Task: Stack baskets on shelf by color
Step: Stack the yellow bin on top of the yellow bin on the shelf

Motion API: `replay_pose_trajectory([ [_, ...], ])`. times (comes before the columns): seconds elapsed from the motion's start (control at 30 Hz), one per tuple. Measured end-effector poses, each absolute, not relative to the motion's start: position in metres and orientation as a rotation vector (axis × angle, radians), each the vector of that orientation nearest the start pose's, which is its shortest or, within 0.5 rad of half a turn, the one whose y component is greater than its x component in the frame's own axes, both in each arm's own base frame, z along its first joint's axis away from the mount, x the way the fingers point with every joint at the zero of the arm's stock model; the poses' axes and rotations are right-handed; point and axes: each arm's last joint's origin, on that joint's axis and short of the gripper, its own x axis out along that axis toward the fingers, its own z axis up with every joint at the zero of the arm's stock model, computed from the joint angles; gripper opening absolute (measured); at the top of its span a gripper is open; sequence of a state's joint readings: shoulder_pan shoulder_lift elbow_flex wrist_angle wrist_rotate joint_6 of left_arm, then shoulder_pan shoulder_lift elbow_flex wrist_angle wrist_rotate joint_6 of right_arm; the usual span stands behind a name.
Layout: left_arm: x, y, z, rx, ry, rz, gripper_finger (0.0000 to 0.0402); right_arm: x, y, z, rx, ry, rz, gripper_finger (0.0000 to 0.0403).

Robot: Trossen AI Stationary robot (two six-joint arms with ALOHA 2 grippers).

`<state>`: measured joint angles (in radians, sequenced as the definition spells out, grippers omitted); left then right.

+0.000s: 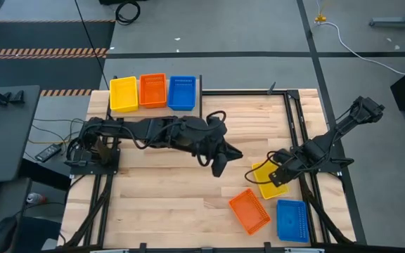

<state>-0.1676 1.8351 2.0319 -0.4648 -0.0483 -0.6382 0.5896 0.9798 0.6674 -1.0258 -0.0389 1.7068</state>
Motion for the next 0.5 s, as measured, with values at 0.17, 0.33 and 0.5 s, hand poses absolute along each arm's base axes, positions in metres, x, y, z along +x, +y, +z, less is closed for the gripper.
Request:
replay_pose_trajectory([
  [0.17,0.4051,-0.0677,0.4393,-0.605,0.301,-0.042,0.0052,0.117,0.079,0.2092,1.036,1.322,-0.762,0.017],
  [0.33,0.4054,-0.0678,0.4402,-0.608,0.292,-0.049,0.0052,0.1143,0.0761,0.2078,1.034,1.296,-0.846,0.017],
  [0.5,0.406,-0.068,0.4429,-0.607,0.265,-0.059,0.0052,0.1165,0.0777,0.2047,1.035,1.306,-0.879,0.0169],
])
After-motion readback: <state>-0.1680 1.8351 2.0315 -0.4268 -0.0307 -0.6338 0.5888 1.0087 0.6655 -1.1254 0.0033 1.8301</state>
